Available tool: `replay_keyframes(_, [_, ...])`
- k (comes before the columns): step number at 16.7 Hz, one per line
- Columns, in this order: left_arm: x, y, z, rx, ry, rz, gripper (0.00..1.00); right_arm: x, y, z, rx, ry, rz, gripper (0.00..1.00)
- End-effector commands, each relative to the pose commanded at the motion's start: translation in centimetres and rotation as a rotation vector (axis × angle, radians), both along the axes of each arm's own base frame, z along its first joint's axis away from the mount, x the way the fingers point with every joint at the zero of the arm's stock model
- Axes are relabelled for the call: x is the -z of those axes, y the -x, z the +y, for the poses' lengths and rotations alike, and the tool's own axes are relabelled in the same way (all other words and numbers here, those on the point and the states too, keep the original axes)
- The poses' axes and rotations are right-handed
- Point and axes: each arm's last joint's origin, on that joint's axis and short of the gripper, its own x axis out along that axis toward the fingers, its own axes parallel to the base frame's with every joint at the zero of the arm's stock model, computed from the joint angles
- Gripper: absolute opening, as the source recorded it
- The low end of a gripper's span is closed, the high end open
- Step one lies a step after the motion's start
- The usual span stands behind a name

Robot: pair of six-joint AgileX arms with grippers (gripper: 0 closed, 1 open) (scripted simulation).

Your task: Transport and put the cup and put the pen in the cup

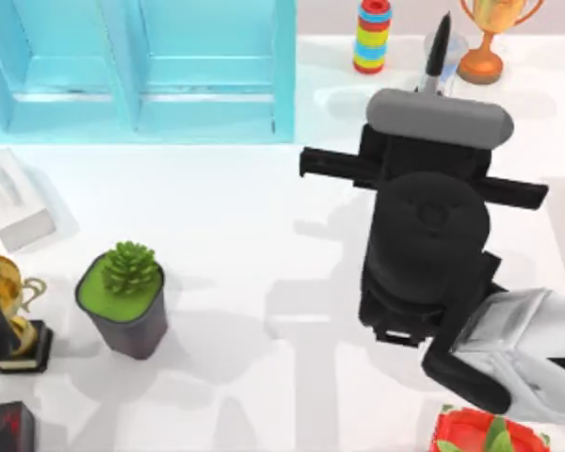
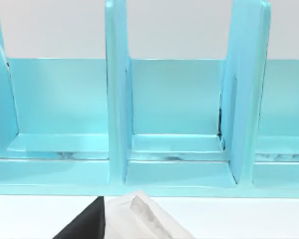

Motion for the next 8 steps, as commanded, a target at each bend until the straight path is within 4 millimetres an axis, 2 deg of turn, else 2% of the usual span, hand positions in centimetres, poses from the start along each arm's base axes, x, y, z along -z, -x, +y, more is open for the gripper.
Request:
replay_keyframes(4, [0.0,0.0,0.0,0.0,0.0,0.0,1.0,0.2,2.8,-2.5,0.071,0.027,-0.033,0.0])
replay_keyframes(8, [0.0,0.0,0.0,0.0,0.0,0.0,1.0,0.3,3.3,-3.1,0.092,0.034,-0.034,0.0])
